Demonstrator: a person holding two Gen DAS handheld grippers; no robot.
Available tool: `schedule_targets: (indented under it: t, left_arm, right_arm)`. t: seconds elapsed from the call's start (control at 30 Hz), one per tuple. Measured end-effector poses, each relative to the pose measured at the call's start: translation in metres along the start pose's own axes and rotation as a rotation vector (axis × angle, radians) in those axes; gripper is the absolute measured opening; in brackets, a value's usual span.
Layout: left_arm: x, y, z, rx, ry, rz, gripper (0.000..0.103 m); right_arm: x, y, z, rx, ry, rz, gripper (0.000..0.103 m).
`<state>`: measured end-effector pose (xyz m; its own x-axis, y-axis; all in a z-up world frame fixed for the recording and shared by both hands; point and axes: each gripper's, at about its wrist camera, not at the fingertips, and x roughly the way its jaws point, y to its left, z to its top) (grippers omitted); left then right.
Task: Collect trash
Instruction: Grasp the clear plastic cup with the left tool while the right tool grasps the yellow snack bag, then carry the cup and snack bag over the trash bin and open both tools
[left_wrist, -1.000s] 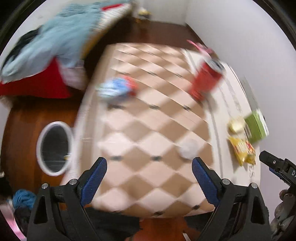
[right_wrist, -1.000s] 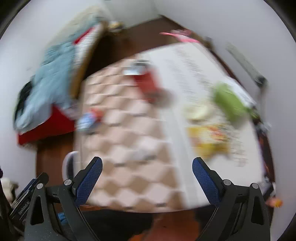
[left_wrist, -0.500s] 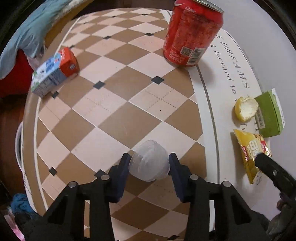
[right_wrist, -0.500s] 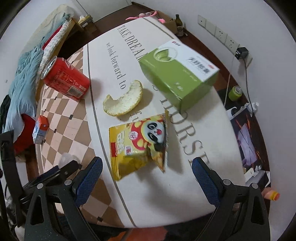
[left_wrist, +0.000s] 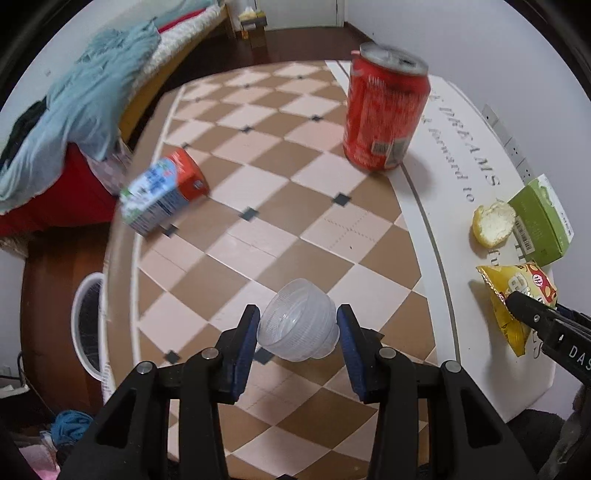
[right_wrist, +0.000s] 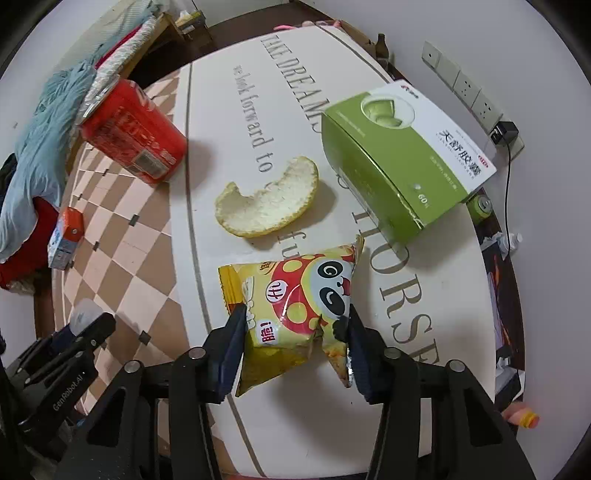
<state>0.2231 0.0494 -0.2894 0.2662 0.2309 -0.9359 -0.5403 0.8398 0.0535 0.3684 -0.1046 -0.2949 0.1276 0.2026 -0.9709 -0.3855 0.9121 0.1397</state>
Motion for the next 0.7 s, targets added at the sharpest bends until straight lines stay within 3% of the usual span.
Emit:
schedule_targets:
  t: [0.13,0.4,0.7]
  left_arm:
    - [-0.026,0.016,0.007,-0.011,-0.062,0.01,0.039]
    - [-0.091,0.083,0.019,-0.082,-0.205,0.012,0.039]
    - [-0.156,0.173,0.013,-0.166,-0.336,0.092,0.039]
  right_arm:
    - [-0.014,0.01,-0.004,-0.01,-0.028,0.023,0.05]
    - [-0.072,0.05,-0.003,-0.068,-0.127,0.089,0.05]
    - [-0.138,0.151,-0.002,-0.214,-0.228,0.207,0.05]
